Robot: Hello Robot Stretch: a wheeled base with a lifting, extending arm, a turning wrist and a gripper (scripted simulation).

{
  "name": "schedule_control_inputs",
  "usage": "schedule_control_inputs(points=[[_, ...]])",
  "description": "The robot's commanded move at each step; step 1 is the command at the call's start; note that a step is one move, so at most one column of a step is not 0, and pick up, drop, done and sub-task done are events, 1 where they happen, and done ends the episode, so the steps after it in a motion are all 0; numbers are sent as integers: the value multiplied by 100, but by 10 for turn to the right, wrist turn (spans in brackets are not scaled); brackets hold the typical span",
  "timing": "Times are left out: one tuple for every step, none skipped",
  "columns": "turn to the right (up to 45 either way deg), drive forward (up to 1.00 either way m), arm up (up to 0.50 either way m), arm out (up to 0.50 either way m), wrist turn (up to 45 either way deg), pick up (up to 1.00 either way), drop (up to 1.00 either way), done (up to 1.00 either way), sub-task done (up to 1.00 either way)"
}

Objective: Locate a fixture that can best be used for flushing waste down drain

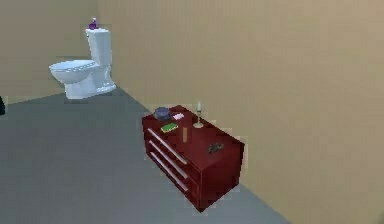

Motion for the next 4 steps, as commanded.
schedule_control_inputs(points=[[-330, 0, 0, 0, 0, 0, 0, 0, 0], [0, 100, 0, 0, 0, 0, 0, 0, 0], [0, 100, 0, 0, 0, 0, 0, 0, 0], [-30, 0, 0, 0, 0, 0, 0, 0, 0]])
